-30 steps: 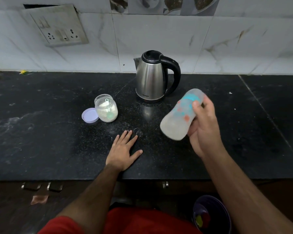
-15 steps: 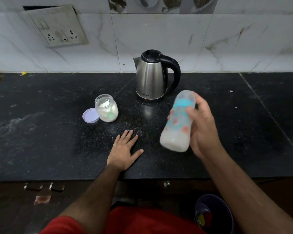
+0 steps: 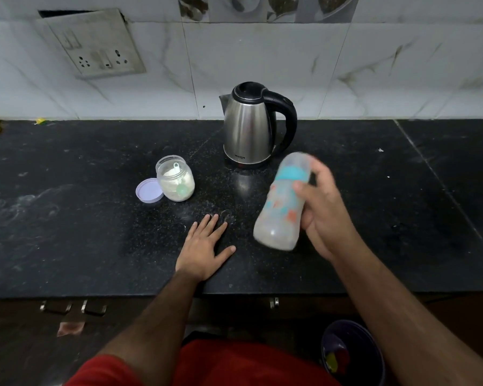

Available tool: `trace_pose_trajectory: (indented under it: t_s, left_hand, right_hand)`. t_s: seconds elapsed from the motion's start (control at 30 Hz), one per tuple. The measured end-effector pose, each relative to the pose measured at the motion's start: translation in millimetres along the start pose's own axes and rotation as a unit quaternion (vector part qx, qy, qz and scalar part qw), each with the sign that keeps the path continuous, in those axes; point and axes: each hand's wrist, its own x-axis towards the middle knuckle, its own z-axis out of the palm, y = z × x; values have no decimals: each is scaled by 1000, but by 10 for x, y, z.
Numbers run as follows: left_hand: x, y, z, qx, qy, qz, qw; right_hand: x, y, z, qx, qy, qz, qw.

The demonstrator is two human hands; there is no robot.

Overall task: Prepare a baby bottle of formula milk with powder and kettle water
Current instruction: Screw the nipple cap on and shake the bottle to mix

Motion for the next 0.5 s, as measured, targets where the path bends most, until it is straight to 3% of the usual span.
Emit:
trace_pose_trajectory:
  t_s: [0.07, 0.23, 0.37, 0.5]
  left_hand:
    - [-2, -8, 0, -1, 2, 0, 1000]
    - [1, -6, 16, 1, 0, -6, 1000]
    - [2, -13, 14, 3, -1, -4, 1000]
    - [0, -13, 17, -2, 2, -3, 1000]
  right_hand:
    - [-41, -19, -6, -44, -62, 19, 997]
    - [67, -7, -44, 48, 52, -25, 997]
    - [-21, 30, -43, -28, -68, -6, 997]
    - [59, -10, -58, 62, 47, -41, 996]
